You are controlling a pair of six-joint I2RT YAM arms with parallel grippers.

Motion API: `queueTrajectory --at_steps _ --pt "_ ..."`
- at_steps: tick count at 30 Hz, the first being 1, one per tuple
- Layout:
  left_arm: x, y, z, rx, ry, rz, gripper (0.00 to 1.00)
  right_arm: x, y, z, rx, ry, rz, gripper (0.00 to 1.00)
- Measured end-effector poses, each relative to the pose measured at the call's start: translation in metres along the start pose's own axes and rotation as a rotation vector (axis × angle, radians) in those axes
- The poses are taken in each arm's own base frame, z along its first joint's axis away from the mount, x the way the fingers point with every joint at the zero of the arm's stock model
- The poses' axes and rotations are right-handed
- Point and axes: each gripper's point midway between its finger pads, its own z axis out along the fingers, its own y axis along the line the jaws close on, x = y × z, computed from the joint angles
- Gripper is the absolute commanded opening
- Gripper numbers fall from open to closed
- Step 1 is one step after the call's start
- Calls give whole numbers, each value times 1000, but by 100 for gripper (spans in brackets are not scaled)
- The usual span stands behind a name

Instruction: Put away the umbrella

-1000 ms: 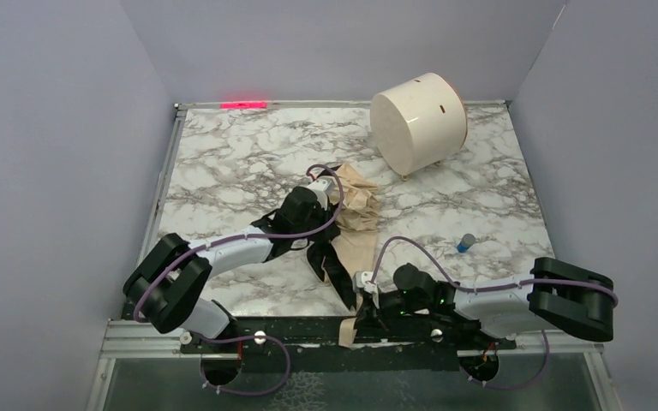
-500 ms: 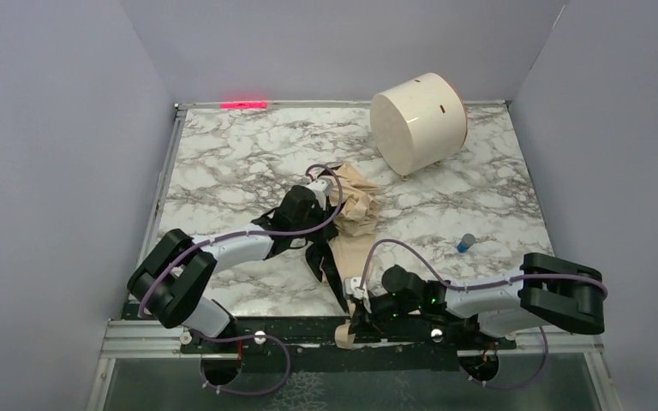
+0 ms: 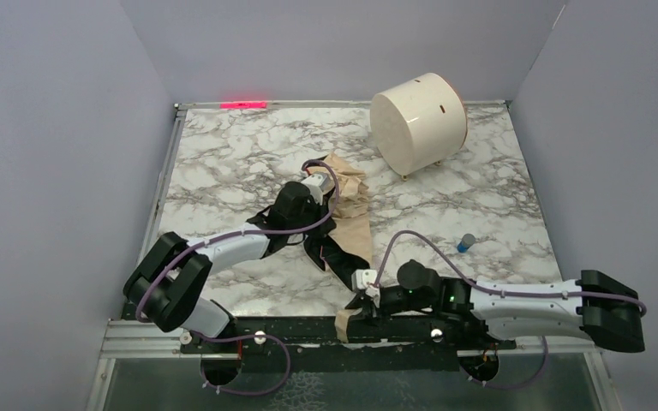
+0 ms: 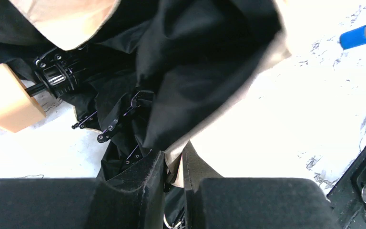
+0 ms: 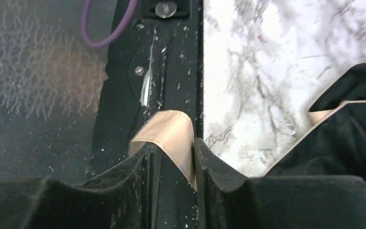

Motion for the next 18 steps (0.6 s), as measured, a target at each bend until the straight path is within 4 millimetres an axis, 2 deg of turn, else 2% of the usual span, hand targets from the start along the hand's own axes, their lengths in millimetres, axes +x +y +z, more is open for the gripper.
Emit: queueTrajectory --at_steps 8,12,15,18 --pt "-11 -6 -7 18 -36 29 16 -54 -15 -34 143 -130 -56 38" --pt "-6 -3 -9 9 -14 46 16 -83 -23 -50 211 -173 -82 39" --pt "-3 -2 -12 4 0 54 16 -104 -22 -62 220 -180 -106 39" --pt "-4 -3 -17 5 -5 59 21 -122 -23 -74 241 -211 -130 42"
